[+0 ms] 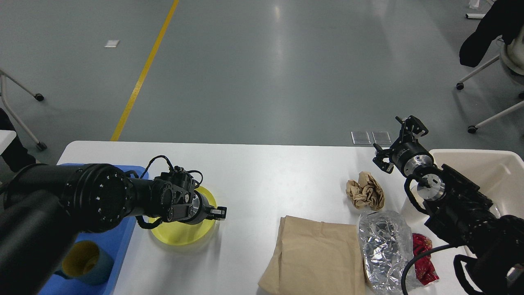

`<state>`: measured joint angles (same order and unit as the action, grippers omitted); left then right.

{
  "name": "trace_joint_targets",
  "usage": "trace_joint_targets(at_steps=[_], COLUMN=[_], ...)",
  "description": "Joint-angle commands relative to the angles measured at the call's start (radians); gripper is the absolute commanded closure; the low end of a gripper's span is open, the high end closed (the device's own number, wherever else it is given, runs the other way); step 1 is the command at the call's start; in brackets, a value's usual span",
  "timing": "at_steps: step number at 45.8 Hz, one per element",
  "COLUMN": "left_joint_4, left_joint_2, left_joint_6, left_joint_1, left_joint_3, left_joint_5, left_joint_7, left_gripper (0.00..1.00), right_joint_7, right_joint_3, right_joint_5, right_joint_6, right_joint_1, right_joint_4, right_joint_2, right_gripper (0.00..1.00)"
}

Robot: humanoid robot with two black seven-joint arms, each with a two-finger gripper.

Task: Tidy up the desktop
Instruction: 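Lower the left gripper onto the yellow plate rim and grasp it, then lift the yellow plate and carry it over the blue tray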

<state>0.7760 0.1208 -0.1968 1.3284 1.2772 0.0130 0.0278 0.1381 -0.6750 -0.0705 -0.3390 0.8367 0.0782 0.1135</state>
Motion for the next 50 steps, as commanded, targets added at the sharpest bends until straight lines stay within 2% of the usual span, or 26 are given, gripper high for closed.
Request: trace_joint_targets(at_steps=[1,7,18,23,36,50], left_joint_4=[0.002,0.002,0.002,0.002,0.002,0.0], left_joint_2=[-0.001,-0.001,-0.001,-0.003,-0.007,-0.02], left_joint_6=[-0.03,-0.088,-0.112,-0.15,-0.187,-0.294], left_joint_1=[0.0,0.005,0.009,0.012,0.017,0.081], left_joint_3=[0.001,0.001,0.001,0.001,-0.025,-0.084], left_joint_5=[0.001,0.002,0.004,0.007,0.012,0.031], left_joint_7=[0.0,-0.014,-0.034,-0.042,-0.051,-0.058], left_gripper=[0.66,0.8,0.91,1.0,1.0,1.0], right_joint_7=[0.0,0.0,0.0,0.0,0.0,0.0], right_joint_3=[0.0,0.0,0.0,0.0,-0.001,-0.001], right_joint_5=[0.0,0.0,0.0,0.0,0.0,0.0], right_joint_6=[0.0,0.0,0.0,0.0,0.0,0.0], right_joint_1=[-0.001,-0.001,-0.001,-0.001,-0.001,0.001], right_joint_4=[0.0,0.0,0.0,0.0,0.0,0.0], right_joint_2=[0.0,0.0,0.0,0.0,0.0,0.0], right_gripper=[0.0,0.0,0.0,0.0,0.0,0.0])
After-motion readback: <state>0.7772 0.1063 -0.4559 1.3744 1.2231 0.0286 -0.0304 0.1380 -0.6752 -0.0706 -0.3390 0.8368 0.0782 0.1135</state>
